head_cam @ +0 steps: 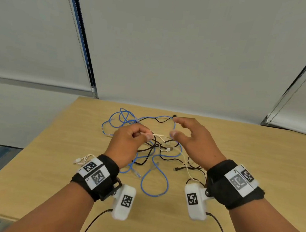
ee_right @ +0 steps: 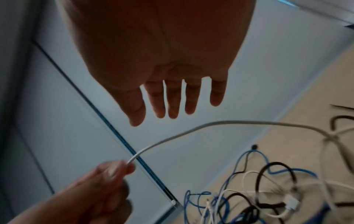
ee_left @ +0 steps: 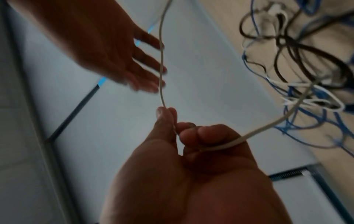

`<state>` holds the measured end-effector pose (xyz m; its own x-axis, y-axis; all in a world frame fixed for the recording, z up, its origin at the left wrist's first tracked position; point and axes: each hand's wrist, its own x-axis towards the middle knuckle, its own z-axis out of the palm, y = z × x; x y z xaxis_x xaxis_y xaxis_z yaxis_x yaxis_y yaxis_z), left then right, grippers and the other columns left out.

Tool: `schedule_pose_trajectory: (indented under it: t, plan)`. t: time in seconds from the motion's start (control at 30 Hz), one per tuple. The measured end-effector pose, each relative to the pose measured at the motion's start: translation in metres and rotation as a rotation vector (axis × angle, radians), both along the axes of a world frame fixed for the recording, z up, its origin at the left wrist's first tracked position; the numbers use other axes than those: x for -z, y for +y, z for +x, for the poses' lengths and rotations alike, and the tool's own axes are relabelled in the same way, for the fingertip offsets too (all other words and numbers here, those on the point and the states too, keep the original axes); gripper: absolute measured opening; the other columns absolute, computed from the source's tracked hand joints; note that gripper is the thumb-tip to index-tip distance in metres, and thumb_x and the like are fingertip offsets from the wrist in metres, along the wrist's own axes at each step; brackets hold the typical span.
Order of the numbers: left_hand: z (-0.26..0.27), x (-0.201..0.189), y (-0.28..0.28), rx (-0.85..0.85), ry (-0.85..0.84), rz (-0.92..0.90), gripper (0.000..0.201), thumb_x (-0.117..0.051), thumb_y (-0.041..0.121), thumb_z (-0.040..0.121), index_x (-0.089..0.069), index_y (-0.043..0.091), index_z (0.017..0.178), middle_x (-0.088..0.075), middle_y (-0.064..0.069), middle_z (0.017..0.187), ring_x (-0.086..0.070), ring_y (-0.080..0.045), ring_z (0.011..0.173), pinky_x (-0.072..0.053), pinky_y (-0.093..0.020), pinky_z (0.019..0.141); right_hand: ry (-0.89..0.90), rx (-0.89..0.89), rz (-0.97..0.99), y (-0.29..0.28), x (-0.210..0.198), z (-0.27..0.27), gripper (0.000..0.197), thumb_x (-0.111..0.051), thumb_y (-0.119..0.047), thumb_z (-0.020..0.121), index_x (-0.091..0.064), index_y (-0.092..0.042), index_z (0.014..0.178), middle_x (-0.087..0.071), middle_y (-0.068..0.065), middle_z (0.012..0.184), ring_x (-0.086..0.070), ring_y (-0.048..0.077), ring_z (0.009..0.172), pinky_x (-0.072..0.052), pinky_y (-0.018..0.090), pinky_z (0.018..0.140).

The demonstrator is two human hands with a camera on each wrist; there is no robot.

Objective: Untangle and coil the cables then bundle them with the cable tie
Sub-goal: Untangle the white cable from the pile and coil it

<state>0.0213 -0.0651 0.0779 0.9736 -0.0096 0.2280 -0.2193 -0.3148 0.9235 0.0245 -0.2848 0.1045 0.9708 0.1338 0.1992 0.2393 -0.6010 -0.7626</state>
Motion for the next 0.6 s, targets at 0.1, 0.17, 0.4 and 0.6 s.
schedule_pose_trajectory:
  t: [0.1,0.17,0.4,0.6]
  plan:
    - [-0.001,-0.005,-0.009,0.082,-0.006,-0.043,0.009,-0.076,0.022,0.087,-0.075,0.026,0.079,-0.048,0.003,0.058,-0.043,-0.013,0.054,-0.042,-0.022,0.054,0.054,-0.143,0.028,0.021,-0.008,-0.003,0.015,-0.063,-0.028,0.097,-0.072,-0.025,0.109,-0.075,-0.002,0.094,-0.069,0.008,0.088,-0.055,0.035,0.084]
    - [0.004,-0.006,-0.001,0.105,0.003,-0.062,0.010,-0.076,0.023,0.087,-0.076,0.028,0.078,-0.051,-0.002,0.062,-0.045,-0.014,0.055,-0.044,-0.023,0.055,0.083,-0.133,0.110,0.026,-0.012,-0.002,0.013,-0.060,-0.023,0.099,-0.071,-0.019,0.092,-0.072,0.013,0.084,-0.066,0.015,0.071,-0.058,0.048,0.078]
    - [0.021,0.019,0.055,0.107,0.085,0.031,0.016,-0.072,0.028,0.090,-0.078,0.030,0.076,-0.064,0.007,0.062,-0.054,-0.007,0.058,-0.049,-0.026,0.061,-0.016,0.187,0.210,0.009,-0.015,0.012,0.019,-0.061,-0.026,0.096,-0.069,-0.022,0.080,-0.064,-0.020,0.063,-0.057,0.004,0.057,-0.051,0.039,0.062]
    - [0.026,0.032,0.064,0.116,0.156,0.034,0.023,-0.067,0.019,0.093,-0.077,0.030,0.077,-0.061,0.008,0.061,-0.053,-0.006,0.056,-0.048,-0.025,0.061,-0.007,0.272,-0.019,-0.001,-0.009,0.019,0.010,-0.064,-0.023,0.096,-0.073,-0.024,0.093,-0.068,-0.003,0.099,-0.065,0.017,0.094,-0.050,0.035,0.085]
